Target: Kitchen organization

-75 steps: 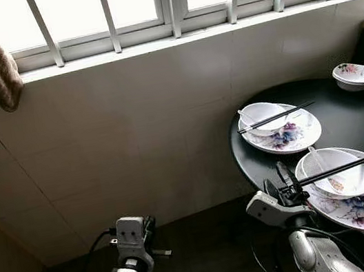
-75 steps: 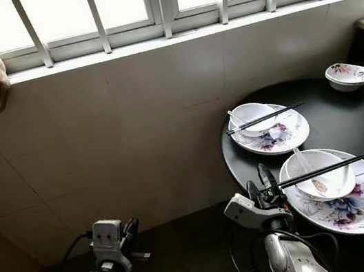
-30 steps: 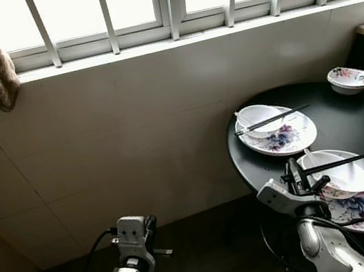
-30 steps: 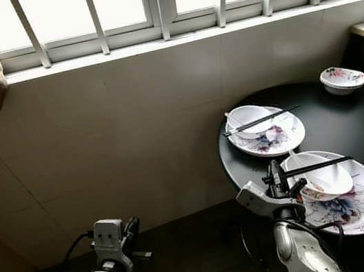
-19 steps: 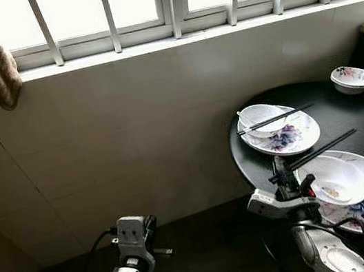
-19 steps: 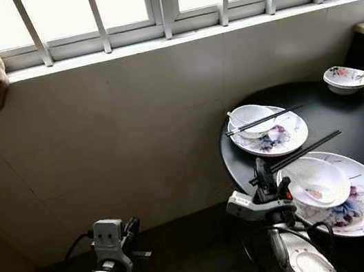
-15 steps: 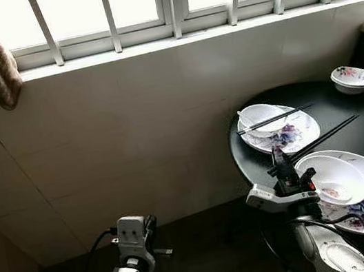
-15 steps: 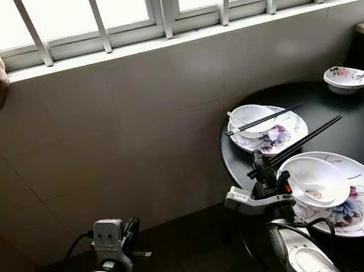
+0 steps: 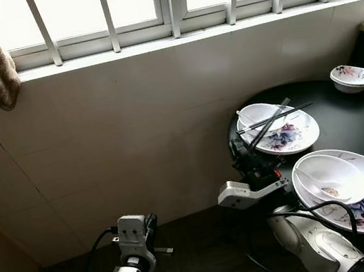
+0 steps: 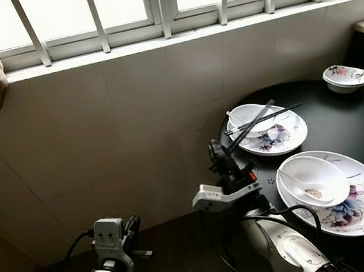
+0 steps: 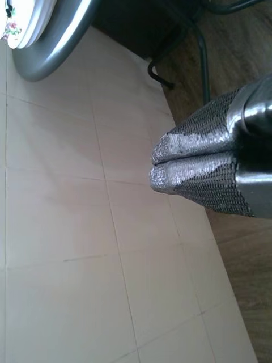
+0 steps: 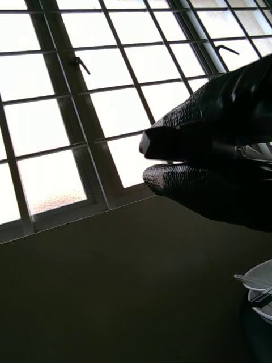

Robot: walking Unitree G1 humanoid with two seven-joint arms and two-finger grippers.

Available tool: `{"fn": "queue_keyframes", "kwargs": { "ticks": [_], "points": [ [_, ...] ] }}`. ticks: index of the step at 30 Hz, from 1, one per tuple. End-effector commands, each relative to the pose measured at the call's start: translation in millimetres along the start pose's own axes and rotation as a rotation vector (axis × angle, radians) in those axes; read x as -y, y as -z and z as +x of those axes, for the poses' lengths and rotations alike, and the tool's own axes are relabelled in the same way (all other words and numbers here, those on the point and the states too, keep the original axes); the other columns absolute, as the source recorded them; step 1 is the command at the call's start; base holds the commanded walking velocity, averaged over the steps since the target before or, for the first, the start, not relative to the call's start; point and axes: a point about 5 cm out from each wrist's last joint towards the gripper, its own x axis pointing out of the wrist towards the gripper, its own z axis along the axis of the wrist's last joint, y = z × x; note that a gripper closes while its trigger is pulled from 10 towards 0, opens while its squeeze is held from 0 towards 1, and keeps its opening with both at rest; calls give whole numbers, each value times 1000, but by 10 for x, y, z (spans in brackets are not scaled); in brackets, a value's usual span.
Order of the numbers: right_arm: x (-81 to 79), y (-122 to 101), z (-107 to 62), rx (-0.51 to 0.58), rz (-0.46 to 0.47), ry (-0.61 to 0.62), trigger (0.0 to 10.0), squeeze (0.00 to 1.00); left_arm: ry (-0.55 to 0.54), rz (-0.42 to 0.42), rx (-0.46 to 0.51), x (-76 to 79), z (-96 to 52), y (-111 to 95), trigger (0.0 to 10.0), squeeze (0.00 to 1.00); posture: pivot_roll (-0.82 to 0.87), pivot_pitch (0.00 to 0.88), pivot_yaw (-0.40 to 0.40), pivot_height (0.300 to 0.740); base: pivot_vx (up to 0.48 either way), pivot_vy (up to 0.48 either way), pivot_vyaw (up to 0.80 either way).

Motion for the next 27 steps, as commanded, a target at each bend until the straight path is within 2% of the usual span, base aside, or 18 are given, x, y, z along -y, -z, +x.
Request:
{"fn": "queue_keyframes", "kwargs": {
  "ticks": [1, 2, 3, 4, 6, 8, 14, 17, 18, 27],
  "points": [
    [14, -56, 10, 38, 8, 13, 2745, 0, 3, 0, 10, 9, 24, -21, 10000, 0, -82, 0, -6, 740, 0, 0, 0],
    [1, -81, -22, 57, 32, 21, 10000, 0, 3, -1, 11, 14, 26, -23, 10000, 0, -79, 0, -8, 740, 0, 0, 0],
    [-53, -106, -49, 69, 106, -30, 10000, 0, 2, 0, 12, 15, 27, -24, 10000, 0, -75, 0, -10, 740, 0, 0, 0],
    [-53, -106, -49, 69, 106, -30, 10000, 0, 2, 0, 12, 15, 27, -24, 10000, 0, -75, 0, -10, 740, 0, 0, 0],
    [-155, -159, -92, 91, 201, -129, 10000, 0, 1, -2, 13, 17, 30, -24, 10000, 0, -77, 0, -10, 740, 0, 0, 0],
    [-200, -173, -113, 83, 228, -161, 10000, 0, 1, -2, 13, 17, 32, -22, 10000, 0, -77, 0, -11, 740, 0, 0, 0],
    [-334, -201, -174, 57, 347, -270, 10000, 0, 0, -3, 16, 21, 34, -19, 10000, 0, -78, 0, -11, 740, 0, 0, 774],
    [-401, -217, -216, 30, 457, -336, 10000, 0, -2, -3, 20, 20, 31, -19, 10000, 0, -76, 0, -12, 740, 0, 0, 800],
    [-450, -204, -247, -6, 533, -378, 10000, 0, -5, -4, 22, 19, 28, -19, 10000, 0, -76, 0, -12, 740, 0, 0, 800],
    [-555, -123, -327, -110, 673, -457, 10000, 0, -32, 8, 45, -7, 4, -33, 10000, 0, -74, 0, -10, 740, 0, 0, 800]
  ]
}}
